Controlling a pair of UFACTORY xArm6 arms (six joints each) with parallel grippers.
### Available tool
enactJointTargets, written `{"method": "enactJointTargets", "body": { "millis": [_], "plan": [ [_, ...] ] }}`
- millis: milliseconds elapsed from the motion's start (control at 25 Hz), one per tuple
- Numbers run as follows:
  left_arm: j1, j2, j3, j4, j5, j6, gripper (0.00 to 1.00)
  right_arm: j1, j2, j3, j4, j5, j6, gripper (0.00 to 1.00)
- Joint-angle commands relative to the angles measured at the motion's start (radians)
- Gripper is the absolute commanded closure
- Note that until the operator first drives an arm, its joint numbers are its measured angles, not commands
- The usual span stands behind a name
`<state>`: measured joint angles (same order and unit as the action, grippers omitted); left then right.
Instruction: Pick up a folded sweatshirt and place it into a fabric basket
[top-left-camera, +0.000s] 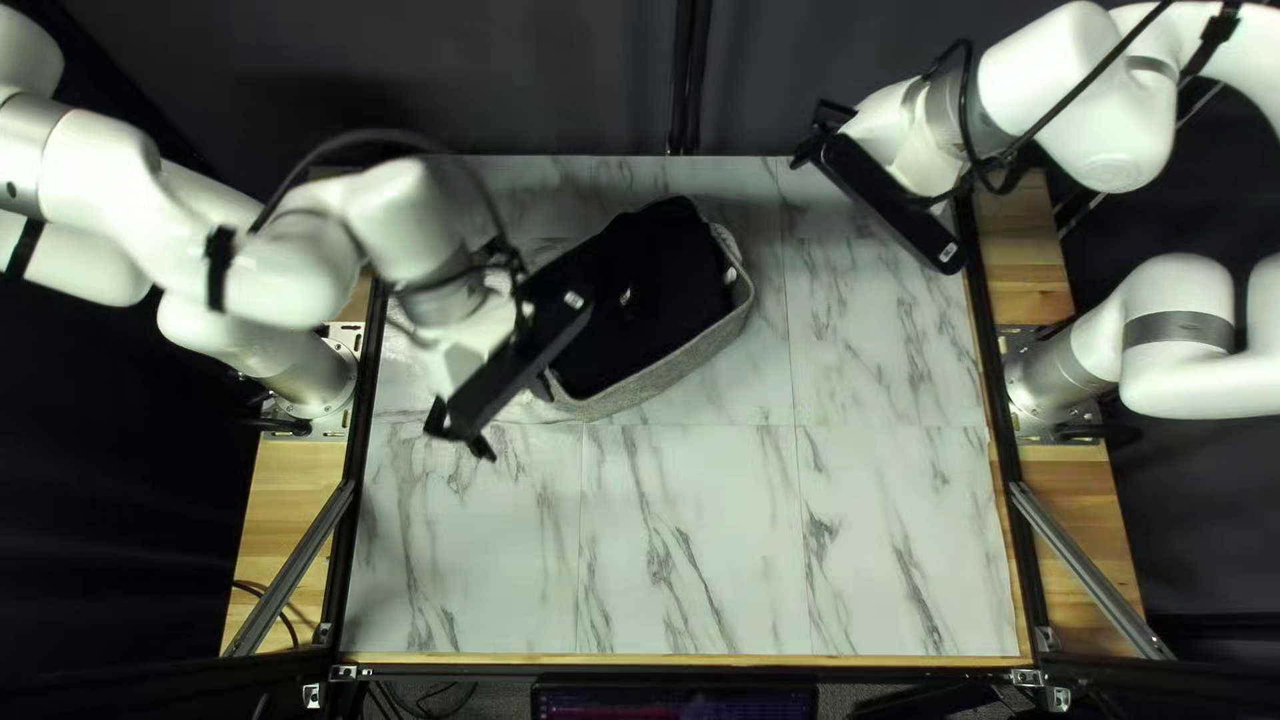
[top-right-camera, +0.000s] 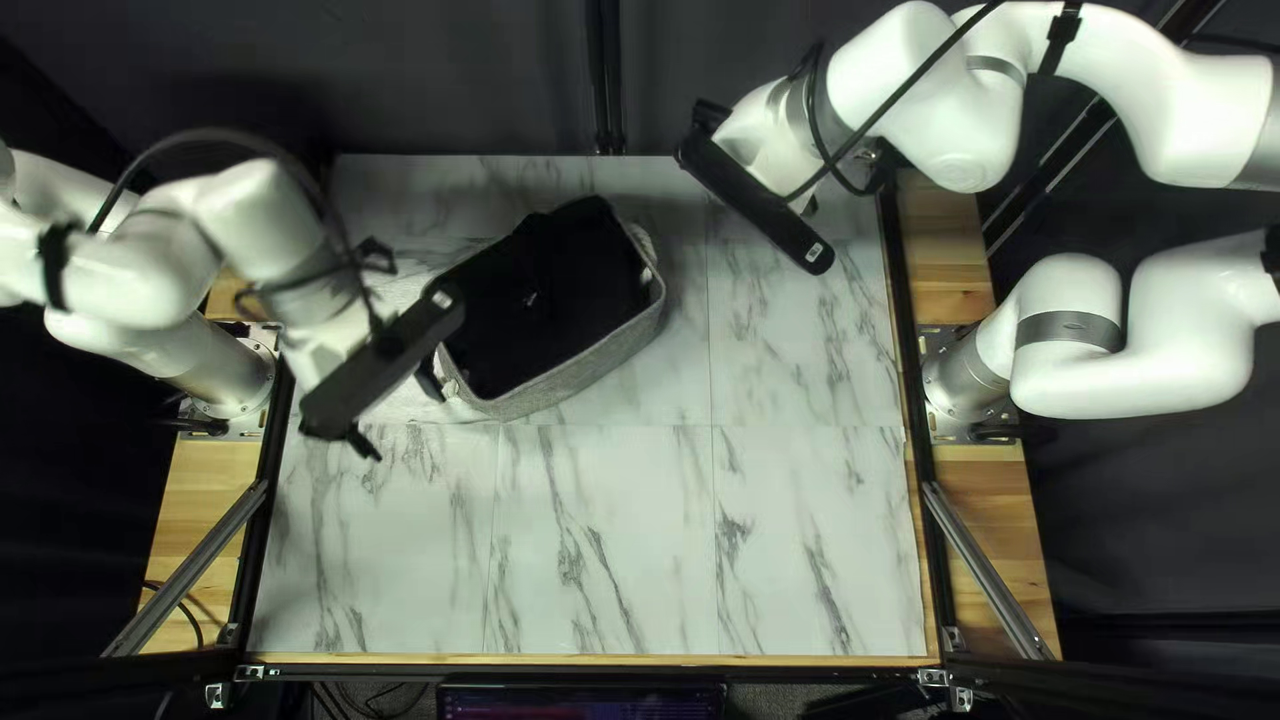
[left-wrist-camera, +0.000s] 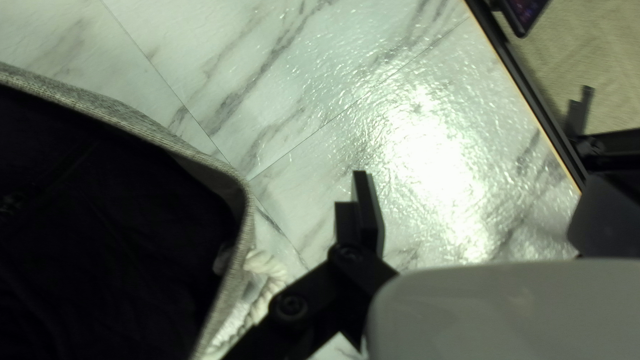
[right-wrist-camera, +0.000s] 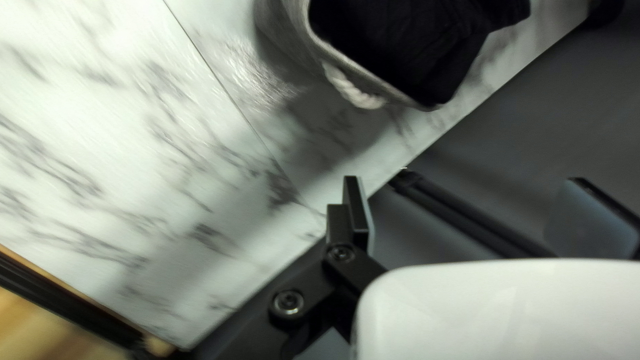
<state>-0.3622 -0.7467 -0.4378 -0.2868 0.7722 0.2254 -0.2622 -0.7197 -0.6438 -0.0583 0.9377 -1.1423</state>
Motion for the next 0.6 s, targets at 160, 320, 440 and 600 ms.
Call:
{"method": "enactJointTargets", "body": {
  "millis": [160, 320, 440, 600],
  "plan": [
    [-0.306, 0.131, -0.122, 0.356, 0.021, -0.647, 0.00, -0.098, -0.065, -0.012, 0.119, 0.162, -0.002, 0.00],
    [-0.356, 0.192, -0.138, 0.352, 0.002, -0.700, 0.00, -0.148, -0.068, -0.003, 0.150, 0.175, -0.045, 0.00],
    [-0.351, 0.191, -0.129, 0.329, -0.004, -0.675, 0.00, -0.148, -0.068, -0.003, 0.150, 0.175, -0.045, 0.00],
    [-0.351, 0.191, -0.129, 0.329, -0.004, -0.675, 0.00, -0.148, -0.068, -0.003, 0.150, 0.175, -0.045, 0.00]
  ]
}}
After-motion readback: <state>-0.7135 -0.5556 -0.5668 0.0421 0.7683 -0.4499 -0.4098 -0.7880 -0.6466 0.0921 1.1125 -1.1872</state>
